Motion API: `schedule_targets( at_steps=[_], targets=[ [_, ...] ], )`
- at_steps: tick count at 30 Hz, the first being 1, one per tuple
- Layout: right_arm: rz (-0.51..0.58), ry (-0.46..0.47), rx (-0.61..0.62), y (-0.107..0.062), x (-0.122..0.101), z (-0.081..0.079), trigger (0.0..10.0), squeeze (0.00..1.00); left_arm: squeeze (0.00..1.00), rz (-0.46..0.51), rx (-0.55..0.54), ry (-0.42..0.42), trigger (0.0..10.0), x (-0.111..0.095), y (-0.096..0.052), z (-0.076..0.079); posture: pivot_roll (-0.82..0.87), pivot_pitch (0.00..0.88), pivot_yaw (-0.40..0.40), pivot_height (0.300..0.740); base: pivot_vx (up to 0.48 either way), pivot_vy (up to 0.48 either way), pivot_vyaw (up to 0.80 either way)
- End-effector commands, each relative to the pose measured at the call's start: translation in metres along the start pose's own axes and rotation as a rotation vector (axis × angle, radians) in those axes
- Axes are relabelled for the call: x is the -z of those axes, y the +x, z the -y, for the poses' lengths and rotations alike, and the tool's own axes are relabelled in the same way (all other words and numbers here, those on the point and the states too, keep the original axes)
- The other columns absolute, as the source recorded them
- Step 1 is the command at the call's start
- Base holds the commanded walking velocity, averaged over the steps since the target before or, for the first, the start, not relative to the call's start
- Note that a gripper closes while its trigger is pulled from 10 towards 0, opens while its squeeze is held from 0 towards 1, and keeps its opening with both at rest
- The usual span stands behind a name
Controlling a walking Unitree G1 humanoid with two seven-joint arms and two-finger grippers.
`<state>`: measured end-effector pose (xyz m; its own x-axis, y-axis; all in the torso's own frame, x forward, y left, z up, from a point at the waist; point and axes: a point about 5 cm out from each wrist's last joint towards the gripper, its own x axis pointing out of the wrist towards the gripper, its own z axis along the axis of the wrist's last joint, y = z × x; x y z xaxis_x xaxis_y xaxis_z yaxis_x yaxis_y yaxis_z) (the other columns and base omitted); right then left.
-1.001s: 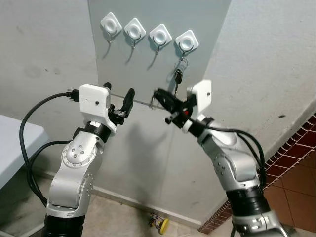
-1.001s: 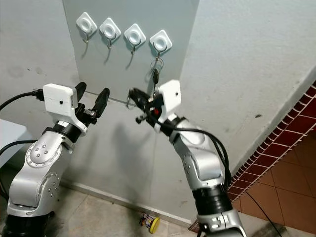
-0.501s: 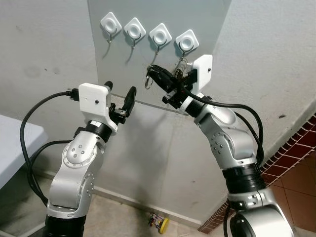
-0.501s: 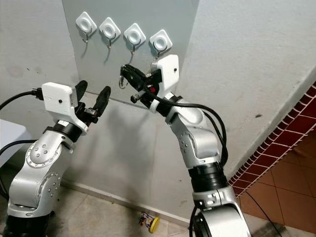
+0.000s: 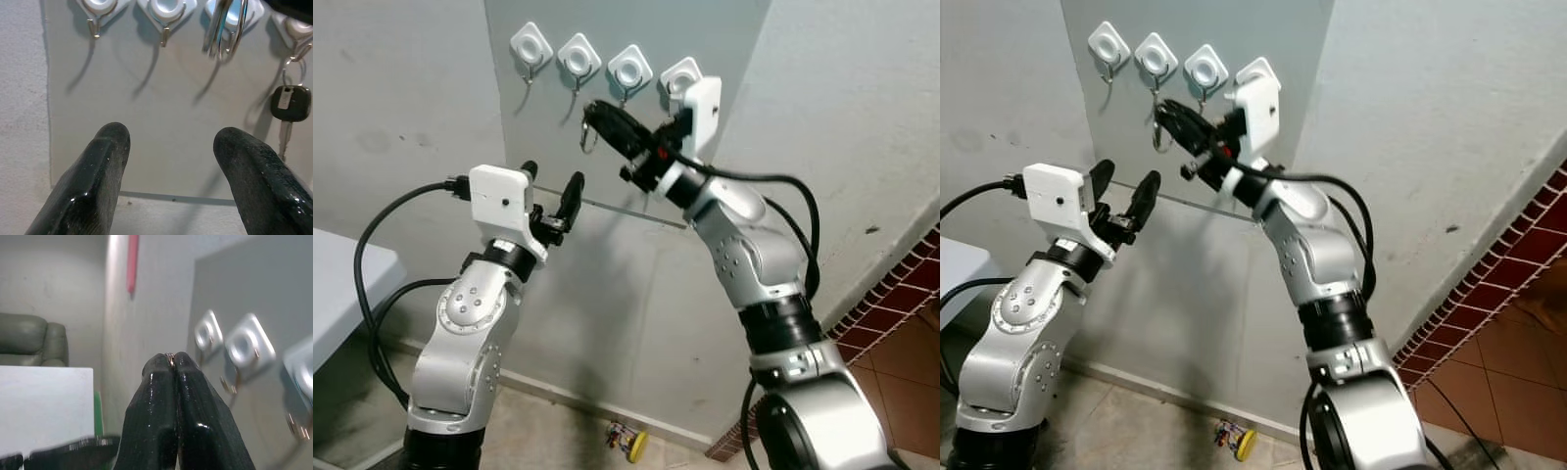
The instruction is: Hang keys on a hook
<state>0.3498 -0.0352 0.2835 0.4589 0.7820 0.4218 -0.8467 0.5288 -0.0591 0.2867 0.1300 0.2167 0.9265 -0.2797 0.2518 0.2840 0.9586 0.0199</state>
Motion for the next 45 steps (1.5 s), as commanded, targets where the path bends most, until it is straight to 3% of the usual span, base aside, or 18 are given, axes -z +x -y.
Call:
schedule_targets(
  at_steps=[1, 17, 32, 36, 45],
  targets=[
    [0.024, -0.004, 0.004, 0.002, -0.007, 0.005, 10.0, 0.00, 0.00, 0.010, 0.014, -0.004, 10.0, -0.004, -0.001, 0.003, 0.01, 0.000, -0.117, 0.740, 0.000, 0.000, 0.00],
    [0.051, -0.044, 0.079, 0.009, -0.014, 0.022, 10.0, 0.00, 0.00, 0.013, 0.008, -0.016, 10.0, -0.005, -0.002, 0.003, 0.01, 0.000, -0.120, 0.740, 0.000, 0.000, 0.00],
    [0.034, -0.065, 0.161, 0.004, -0.013, 0.037, 10.0, 0.00, 0.00, 0.011, 0.009, -0.023, 10.0, -0.005, -0.002, 0.002, 0.01, 0.000, -0.113, 0.740, 0.000, 0.000, 0.00],
    [0.059, -0.083, 0.247, -0.003, -0.020, 0.049, 10.0, 0.00, 0.00, 0.008, 0.007, -0.027, 10.0, -0.005, -0.002, 0.001, 0.01, 0.000, -0.110, 0.740, 0.000, 0.000, 0.00],
    [0.068, -0.071, 0.254, -0.011, -0.017, 0.051, 10.0, 0.00, 0.00, 0.008, 0.007, -0.034, 10.0, -0.005, -0.002, 0.001, 0.00, 0.000, -0.106, 0.740, 0.000, 0.000, 0.00]
  ],
)
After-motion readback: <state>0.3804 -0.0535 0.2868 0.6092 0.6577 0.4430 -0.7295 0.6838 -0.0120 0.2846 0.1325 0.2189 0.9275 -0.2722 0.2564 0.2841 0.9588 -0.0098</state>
